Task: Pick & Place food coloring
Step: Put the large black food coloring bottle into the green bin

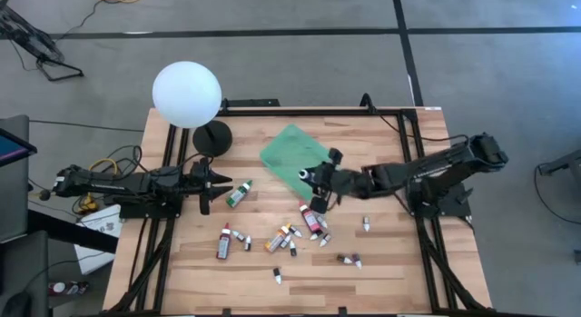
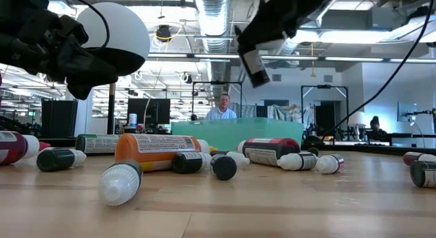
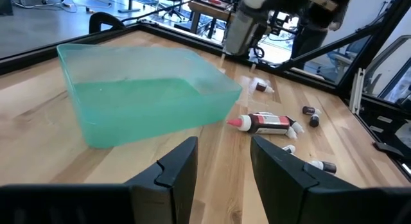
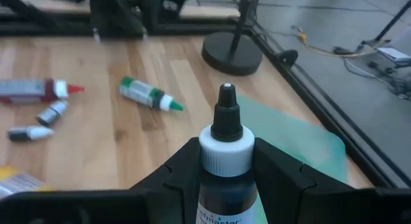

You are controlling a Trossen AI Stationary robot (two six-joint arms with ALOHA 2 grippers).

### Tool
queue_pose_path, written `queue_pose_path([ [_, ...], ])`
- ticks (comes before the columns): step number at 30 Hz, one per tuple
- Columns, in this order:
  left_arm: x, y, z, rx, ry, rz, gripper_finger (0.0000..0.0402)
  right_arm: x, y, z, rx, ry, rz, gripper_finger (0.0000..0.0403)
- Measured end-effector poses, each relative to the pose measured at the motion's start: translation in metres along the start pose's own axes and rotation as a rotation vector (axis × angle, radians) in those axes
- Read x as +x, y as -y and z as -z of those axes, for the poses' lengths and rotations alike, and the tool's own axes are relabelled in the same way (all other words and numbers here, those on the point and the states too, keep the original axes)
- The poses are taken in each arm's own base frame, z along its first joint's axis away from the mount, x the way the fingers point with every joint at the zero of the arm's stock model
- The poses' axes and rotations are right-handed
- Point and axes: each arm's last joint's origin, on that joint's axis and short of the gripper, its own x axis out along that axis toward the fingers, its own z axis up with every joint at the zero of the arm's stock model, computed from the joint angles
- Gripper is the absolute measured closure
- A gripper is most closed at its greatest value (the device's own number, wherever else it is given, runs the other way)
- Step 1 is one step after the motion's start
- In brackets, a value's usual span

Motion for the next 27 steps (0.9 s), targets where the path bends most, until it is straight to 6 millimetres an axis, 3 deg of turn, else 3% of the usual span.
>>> queue_pose_path([
  [16,0.0,-0.003,-0.004,0.059,0.061,-0.114,0.0264,0.067,0.057,0.008,-0.049,0.053,-0.117,0.0285],
  [27,-0.001,-0.004,-0.007,0.076,0.106,-0.178,0.0264,0.121,0.104,0.033,0.032,0.148,-0.155,0.0285],
])
